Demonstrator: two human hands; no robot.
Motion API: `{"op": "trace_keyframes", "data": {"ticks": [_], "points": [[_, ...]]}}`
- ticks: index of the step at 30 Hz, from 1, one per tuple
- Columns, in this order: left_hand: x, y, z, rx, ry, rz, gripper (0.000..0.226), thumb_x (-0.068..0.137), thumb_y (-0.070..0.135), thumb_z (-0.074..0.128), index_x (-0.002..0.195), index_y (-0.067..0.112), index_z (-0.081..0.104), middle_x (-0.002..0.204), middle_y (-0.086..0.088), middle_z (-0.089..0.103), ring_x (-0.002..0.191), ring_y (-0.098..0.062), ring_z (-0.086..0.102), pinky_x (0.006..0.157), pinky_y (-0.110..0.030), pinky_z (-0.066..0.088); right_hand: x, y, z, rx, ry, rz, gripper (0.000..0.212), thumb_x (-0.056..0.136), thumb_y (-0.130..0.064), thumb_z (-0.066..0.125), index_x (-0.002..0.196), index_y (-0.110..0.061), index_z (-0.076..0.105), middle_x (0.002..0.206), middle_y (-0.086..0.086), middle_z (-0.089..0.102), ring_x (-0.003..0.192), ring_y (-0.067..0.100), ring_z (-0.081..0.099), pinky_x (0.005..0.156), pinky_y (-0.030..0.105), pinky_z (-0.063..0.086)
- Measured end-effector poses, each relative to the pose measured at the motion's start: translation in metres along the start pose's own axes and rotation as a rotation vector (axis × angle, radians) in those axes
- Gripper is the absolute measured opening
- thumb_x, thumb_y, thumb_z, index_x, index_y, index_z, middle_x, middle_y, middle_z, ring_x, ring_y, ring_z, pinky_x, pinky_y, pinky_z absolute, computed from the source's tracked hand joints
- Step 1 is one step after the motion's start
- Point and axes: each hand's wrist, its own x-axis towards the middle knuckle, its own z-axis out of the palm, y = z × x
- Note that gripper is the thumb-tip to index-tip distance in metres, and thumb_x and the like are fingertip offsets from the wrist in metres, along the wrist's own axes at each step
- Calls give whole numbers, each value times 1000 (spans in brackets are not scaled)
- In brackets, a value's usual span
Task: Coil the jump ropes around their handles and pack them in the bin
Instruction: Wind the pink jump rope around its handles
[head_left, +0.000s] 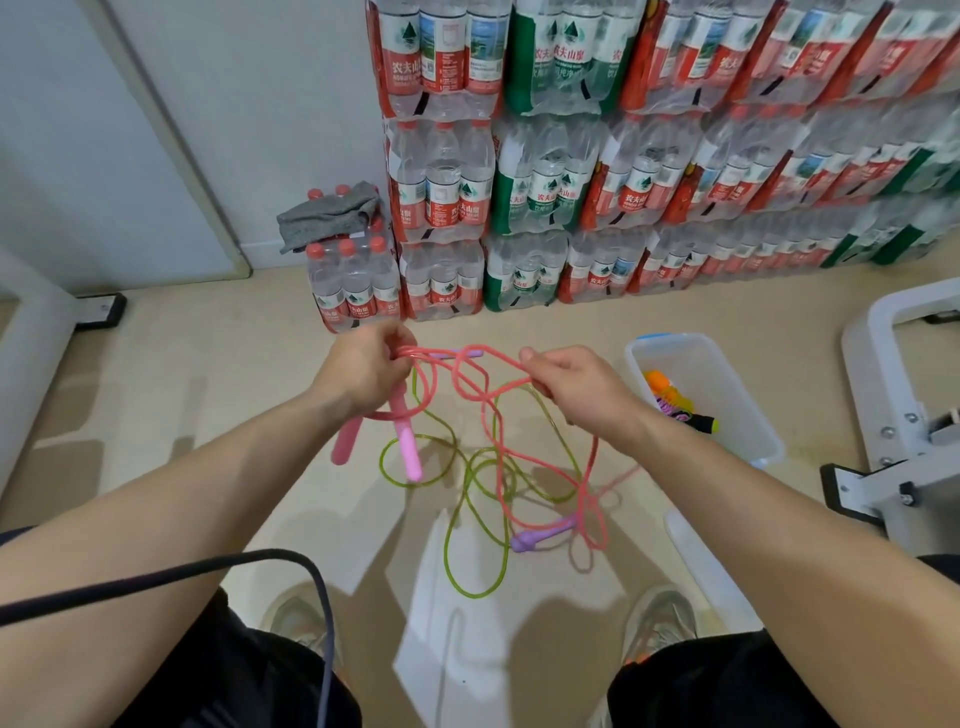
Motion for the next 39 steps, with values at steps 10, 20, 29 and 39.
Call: {"op": "trace_keyframes", "data": {"ticks": [10,20,29,39], "points": [[-16,38,10,-162,-95,182,16,89,7,68,100,19,67,85,0,72,61,-6,68,59,-13,51,-7,1,-1,-426,70,-29,75,83,-31,56,155,-23,33,155,1,32,144,23,23,117,38,26],[-28,51,12,-230,-72,249,21,91,20,69,111,27,64,94,13,68,91,3,61,76,-8,42,-9,-7,21,211,-199,45,22,99,-30,58,81,-21,67,56,-11,39,45,4,37,48,26,31],[-39,65,15,-614,81,69,18,92,7,67,105,18,70,103,8,71,96,-7,67,88,-21,53,-23,-13,36,450,-382,89,17,92,-29,72,78,-23,65,50,-12,52,44,6,32,49,24,21],[-33,69,12,-1225,-112,-233,24,102,7,51,122,4,63,106,-16,67,100,-27,66,97,-43,53,-22,-16,37,502,-388,118,17,81,-9,80,96,-11,73,92,22,73,84,28,69,62,24,51]]}}
